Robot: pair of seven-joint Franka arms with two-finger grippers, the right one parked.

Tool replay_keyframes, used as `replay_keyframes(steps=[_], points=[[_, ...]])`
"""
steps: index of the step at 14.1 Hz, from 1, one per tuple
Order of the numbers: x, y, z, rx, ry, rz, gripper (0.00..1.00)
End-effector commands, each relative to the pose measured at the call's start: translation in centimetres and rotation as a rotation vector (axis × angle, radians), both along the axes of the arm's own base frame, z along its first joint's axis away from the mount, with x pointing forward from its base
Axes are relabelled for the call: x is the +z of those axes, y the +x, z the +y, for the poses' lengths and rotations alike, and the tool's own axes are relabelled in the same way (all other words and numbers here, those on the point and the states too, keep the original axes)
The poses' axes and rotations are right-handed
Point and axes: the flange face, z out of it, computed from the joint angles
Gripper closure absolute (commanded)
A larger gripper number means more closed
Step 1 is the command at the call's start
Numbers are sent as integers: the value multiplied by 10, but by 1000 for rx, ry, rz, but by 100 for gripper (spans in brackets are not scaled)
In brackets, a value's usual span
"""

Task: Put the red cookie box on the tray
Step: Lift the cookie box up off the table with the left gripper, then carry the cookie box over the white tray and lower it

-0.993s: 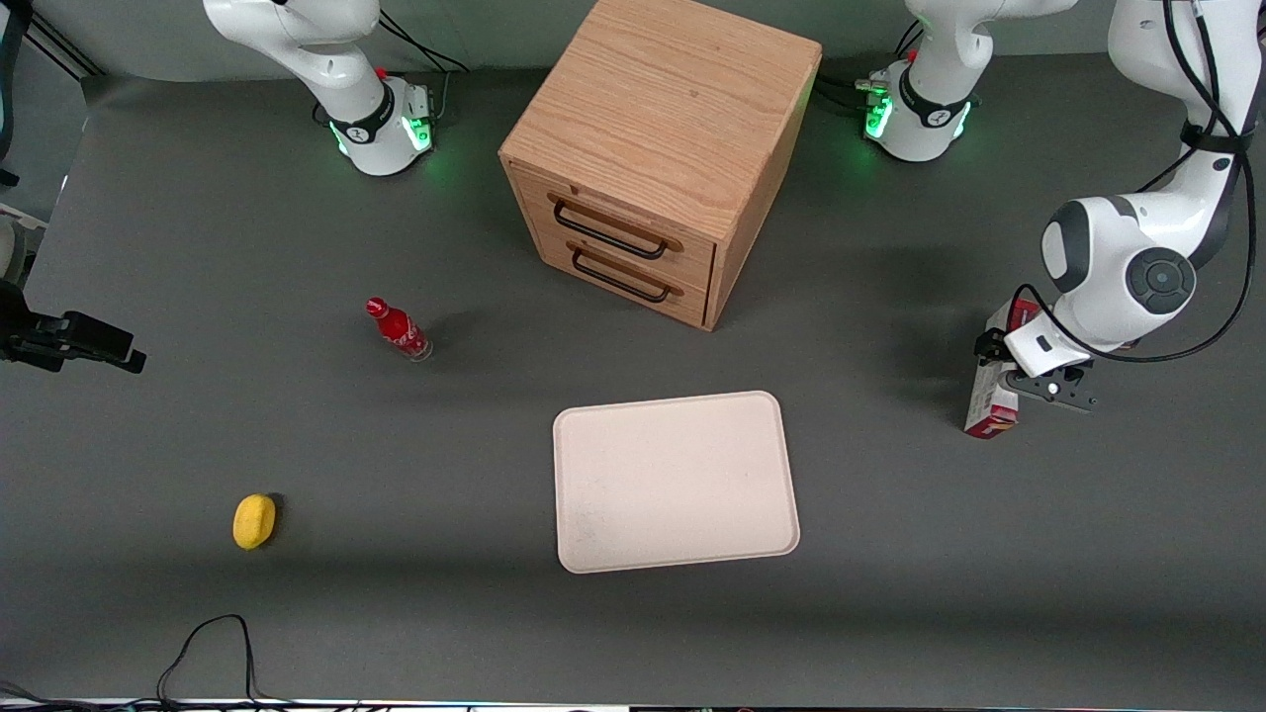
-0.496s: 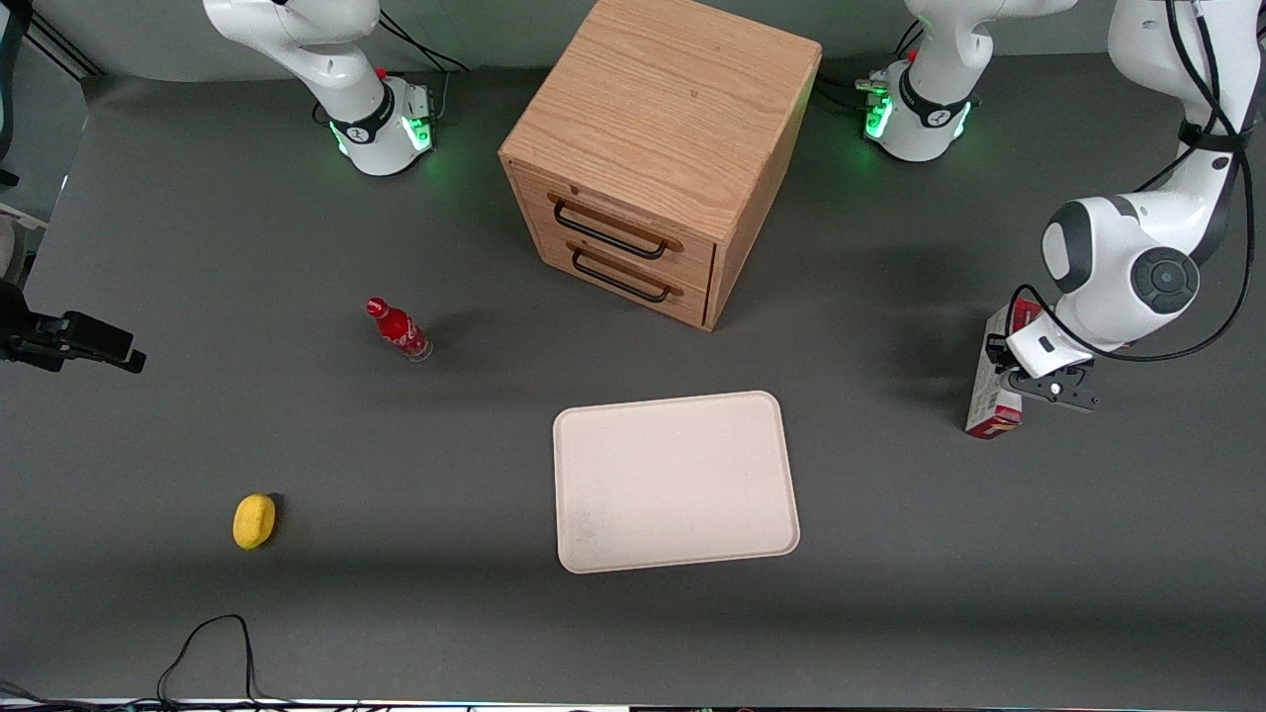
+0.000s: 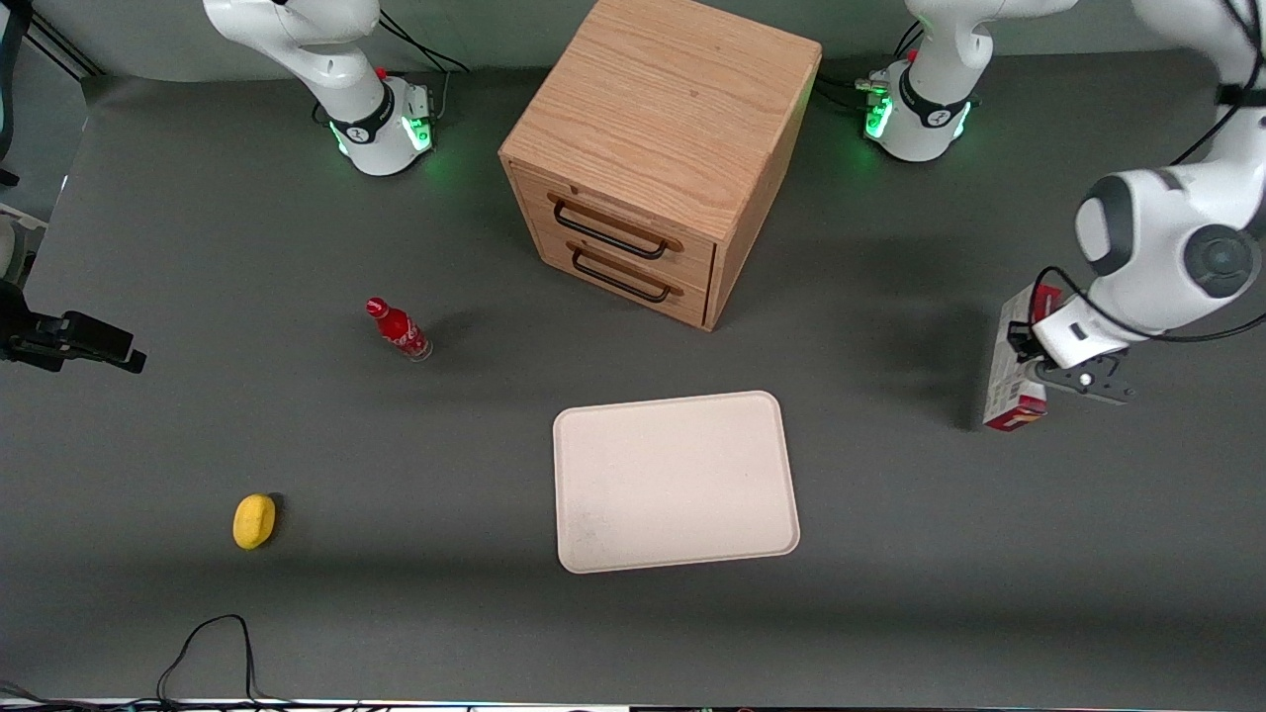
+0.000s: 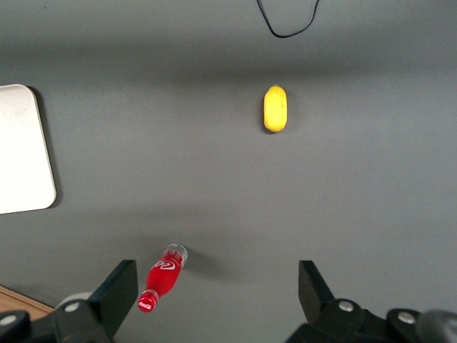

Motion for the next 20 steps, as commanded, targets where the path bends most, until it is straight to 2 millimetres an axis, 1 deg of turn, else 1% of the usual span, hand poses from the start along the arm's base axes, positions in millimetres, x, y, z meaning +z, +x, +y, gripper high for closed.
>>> replay_keyframes(steps=[1, 3, 4, 5, 6, 7, 8, 9, 10, 11, 12, 13, 14, 17, 18, 19, 20], points=[[115, 2, -1, 57, -10, 31, 100], [192, 6, -5, 101, 5, 74, 100], [230, 4, -8, 125, 11, 92, 100], [259, 3, -15, 134, 18, 104, 100], [283, 0, -18, 138, 22, 104, 100], [296, -1, -19, 137, 22, 103, 100], [304, -3, -19, 138, 22, 100, 100], [305, -2, -21, 135, 24, 95, 100], [301, 2, -26, 127, 24, 98, 100], [297, 8, -40, 128, 28, 99, 100], [289, 15, -58, 152, 31, 107, 100], [280, 25, -84, 174, 39, 114, 100], [267, 38, -115, 179, 48, 127, 100], [224, 82, -202, 287, 42, 144, 100], [207, 97, -233, 341, 27, 126, 100], [188, 107, -269, 402, 14, 95, 100], [165, 115, -301, 449, -1, 71, 100]])
